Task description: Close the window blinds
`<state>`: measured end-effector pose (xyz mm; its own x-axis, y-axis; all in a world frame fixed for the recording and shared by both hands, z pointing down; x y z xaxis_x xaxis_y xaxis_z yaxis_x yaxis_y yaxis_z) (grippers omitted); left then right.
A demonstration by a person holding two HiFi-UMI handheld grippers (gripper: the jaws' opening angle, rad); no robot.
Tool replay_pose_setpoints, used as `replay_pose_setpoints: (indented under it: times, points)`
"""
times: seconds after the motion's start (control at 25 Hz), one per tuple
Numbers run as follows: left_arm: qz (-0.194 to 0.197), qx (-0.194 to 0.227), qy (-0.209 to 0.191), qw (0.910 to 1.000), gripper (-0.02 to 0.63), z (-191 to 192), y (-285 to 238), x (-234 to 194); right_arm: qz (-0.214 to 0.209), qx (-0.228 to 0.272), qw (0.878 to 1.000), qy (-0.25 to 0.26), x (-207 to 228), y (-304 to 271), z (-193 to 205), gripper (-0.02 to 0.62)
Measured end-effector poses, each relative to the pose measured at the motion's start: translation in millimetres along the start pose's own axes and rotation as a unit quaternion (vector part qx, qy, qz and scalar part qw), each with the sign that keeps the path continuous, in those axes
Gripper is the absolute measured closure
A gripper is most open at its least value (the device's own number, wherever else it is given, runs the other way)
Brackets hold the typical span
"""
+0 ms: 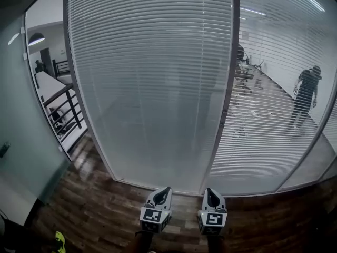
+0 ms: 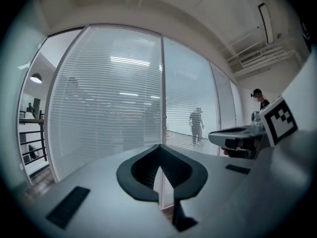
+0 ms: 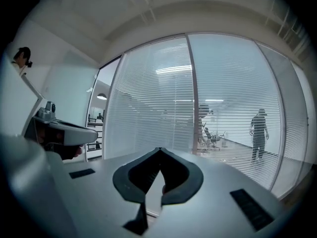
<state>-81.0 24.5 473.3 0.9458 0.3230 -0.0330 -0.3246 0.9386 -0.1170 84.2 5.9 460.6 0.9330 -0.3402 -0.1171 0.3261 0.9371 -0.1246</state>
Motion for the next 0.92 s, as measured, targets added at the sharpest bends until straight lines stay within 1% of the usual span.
replay_pose_setpoints:
  times: [0.12,0.32,0.44,0.64,0.76,0.92]
  points:
    - [-0.002,-0.001,0.003,1.0000,0.606,0,3,-6,0.010,-0.018,1.000,-0.006,-7,2,4,0.594]
    - [-0.001,0.007,0.002,1.0000,0.604,-6,9,-23,0.013,-0.002,1.000,-0.001,-21,0,3,0.594]
    - [0.005,0.003,0.000,1.0000,0.606,-3,13,-31,0.017,-0.014,1.000,-0.002,-28,-1,7,0.594]
    - [0.015,0.002,0.002,0.9999,0.604,-2,16,-37,0.027,-0.004,1.000,0.003,-36,0,0,0.594]
    - [0.014,0.005,0.009,0.9999,0.604,-5,15,-41,0.030,-0.011,0.999,0.003,-40,0,-2,0.594]
    - [0.021,-0.001,0.009,0.9997,0.604,4,15,-44,0.020,0.008,1.000,0.008,-51,-6,-1,0.594]
Point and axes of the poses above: the fingertips, and each gripper's own axes: y backward along the fingers, x to its right, z out of its underside, the point moved 2 cm from there along y, backward along the fingers, and after that the axes turned 1 degree about -x, right-handed, at the moved point
